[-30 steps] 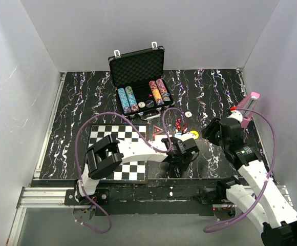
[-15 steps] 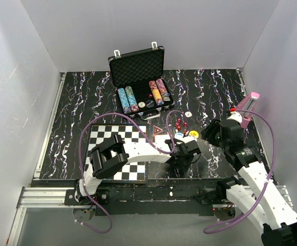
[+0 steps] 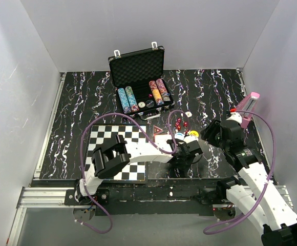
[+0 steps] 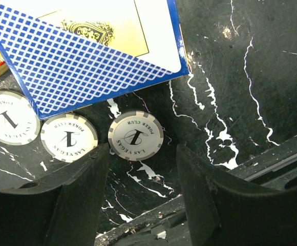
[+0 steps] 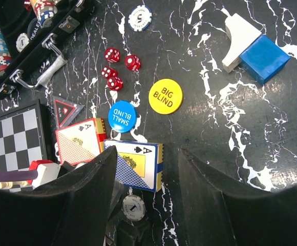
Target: Pack up texas hold em set
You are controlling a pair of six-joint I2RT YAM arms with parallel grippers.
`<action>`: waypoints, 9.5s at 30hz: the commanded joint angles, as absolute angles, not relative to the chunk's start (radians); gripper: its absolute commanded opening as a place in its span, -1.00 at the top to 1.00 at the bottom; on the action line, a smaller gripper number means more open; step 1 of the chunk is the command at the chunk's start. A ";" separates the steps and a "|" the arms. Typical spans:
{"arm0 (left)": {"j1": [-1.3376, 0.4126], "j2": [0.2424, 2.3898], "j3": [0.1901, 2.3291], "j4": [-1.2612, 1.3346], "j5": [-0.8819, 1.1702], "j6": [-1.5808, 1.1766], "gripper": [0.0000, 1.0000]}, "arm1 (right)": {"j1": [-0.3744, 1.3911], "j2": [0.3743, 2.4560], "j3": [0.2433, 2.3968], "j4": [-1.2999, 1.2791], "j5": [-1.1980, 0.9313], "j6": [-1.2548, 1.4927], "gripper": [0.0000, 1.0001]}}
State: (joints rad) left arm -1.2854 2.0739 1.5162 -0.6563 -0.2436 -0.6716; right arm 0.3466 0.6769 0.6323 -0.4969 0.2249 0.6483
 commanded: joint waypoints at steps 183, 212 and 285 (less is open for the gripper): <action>-0.359 1.264 1.042 -0.453 0.250 -0.206 -0.96 | 0.419 2.031 1.600 -0.195 -0.302 -1.092 0.97; -0.359 1.284 1.046 -0.456 0.255 -0.202 -0.96 | 0.430 2.203 1.697 -0.140 -0.222 -1.175 0.97; -0.357 1.284 1.048 -0.453 0.281 -0.206 -0.96 | 0.377 2.230 1.894 -0.376 -0.328 -1.209 0.97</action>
